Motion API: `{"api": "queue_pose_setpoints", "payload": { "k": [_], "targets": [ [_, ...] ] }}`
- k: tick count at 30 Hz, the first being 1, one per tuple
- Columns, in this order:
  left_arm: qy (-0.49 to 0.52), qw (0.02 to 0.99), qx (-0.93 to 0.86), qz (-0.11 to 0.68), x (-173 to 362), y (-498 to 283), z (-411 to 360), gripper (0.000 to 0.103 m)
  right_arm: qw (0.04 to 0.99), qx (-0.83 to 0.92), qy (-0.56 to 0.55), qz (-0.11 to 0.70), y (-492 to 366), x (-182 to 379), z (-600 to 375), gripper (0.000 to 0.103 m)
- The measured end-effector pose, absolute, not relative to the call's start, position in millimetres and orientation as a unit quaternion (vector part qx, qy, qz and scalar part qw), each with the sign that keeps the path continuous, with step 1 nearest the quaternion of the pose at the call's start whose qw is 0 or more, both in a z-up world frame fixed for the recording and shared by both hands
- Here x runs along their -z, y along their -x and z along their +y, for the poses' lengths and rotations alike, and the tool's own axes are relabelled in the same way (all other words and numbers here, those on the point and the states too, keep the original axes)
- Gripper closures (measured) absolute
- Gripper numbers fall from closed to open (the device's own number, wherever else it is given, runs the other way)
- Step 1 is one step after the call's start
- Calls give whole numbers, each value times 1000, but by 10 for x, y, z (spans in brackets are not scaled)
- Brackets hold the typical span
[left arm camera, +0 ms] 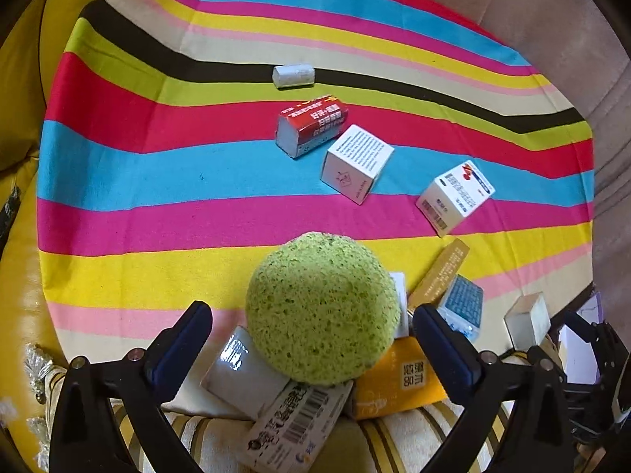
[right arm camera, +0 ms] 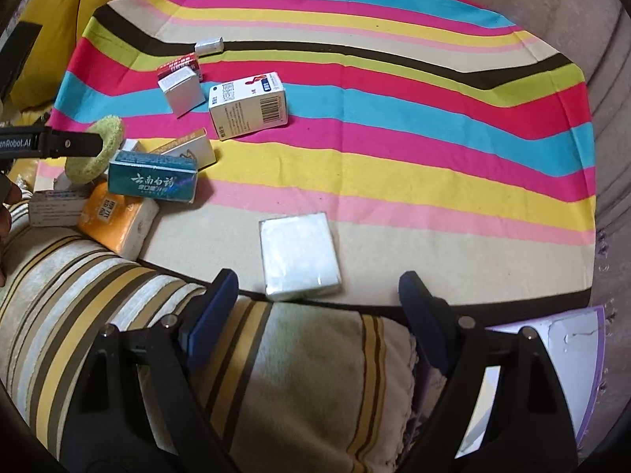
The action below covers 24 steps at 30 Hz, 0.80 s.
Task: Organize objects
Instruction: 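Grasp the green round sponge with the left gripper while the right grasps the small white box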
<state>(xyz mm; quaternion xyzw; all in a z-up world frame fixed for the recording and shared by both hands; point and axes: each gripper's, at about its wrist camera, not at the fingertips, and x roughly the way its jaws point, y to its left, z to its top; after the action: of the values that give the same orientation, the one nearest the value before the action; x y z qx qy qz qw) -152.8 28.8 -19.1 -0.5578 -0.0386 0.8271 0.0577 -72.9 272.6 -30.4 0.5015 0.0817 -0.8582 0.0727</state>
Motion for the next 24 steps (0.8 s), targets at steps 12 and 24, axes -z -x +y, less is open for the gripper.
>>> {"api": "queue_pose_setpoints", "payload": {
  "k": [12, 24],
  "targets": [
    [557, 53, -828, -32, 300, 1551, 338, 20, 75, 849, -518, 77, 880, 464, 2722, 47],
    [514, 38, -857, -35, 102, 1410, 299, 20, 79, 859, -501, 73, 797, 444, 2717, 58]
  ]
}}
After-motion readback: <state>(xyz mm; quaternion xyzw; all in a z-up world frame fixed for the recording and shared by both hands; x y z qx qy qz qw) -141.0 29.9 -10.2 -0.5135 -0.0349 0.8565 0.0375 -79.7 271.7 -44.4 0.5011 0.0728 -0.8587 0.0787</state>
